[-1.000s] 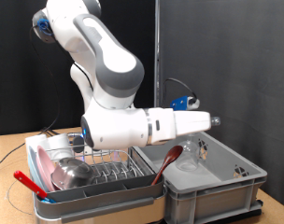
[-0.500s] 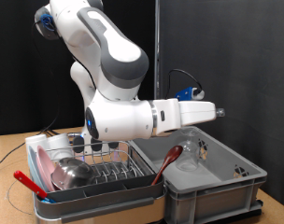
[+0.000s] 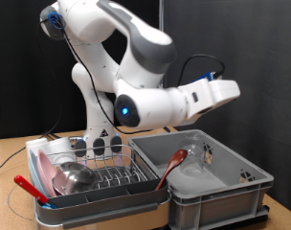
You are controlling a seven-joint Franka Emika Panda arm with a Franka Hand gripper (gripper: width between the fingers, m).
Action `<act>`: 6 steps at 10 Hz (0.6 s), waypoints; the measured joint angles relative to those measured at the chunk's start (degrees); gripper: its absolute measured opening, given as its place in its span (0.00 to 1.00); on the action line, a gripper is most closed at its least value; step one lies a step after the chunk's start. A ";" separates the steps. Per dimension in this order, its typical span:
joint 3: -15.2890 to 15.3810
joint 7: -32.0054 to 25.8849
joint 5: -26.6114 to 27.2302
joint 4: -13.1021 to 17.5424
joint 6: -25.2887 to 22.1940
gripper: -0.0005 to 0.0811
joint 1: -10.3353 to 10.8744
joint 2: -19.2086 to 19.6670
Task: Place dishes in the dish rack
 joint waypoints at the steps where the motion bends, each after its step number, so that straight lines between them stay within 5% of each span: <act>1: 0.52 1.20 -3.28 0.61 -2.16 0.99 0.82 -0.85; 3: 0.62 10.55 -10.03 2.38 -6.48 0.99 4.20 -2.17; 6: -0.45 20.45 -15.61 1.65 -5.44 0.99 9.05 -2.52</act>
